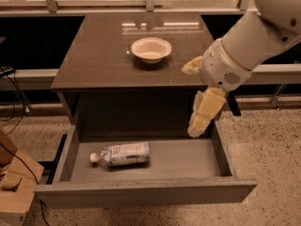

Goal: Pick blue plastic bottle from top drawer and place on counter

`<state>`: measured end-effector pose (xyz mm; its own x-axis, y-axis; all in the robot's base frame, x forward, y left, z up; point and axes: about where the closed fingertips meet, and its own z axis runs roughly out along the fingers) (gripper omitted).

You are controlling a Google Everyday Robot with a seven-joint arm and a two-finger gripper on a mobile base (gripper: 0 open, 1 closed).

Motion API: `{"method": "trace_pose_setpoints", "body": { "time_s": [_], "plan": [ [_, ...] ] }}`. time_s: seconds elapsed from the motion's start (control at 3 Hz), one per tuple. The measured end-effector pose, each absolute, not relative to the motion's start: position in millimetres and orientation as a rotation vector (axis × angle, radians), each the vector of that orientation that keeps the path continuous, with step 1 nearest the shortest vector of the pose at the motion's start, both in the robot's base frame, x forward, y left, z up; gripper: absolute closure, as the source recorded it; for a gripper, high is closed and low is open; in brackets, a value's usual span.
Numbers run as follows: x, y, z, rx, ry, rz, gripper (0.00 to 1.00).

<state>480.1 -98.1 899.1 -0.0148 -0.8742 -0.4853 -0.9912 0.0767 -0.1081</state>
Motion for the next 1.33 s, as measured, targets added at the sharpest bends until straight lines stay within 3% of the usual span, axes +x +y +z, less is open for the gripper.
{"method": "trace_pose_setpoints", "body": {
  "time_s": [0.67,1.33],
  "plan": [
    [486.8,-65.5,870.4,-1.863,1.91,0.44,0.0],
    [505.6,13.8,783.4,-1.884,1.812,0.608,0.0]
  ]
}}
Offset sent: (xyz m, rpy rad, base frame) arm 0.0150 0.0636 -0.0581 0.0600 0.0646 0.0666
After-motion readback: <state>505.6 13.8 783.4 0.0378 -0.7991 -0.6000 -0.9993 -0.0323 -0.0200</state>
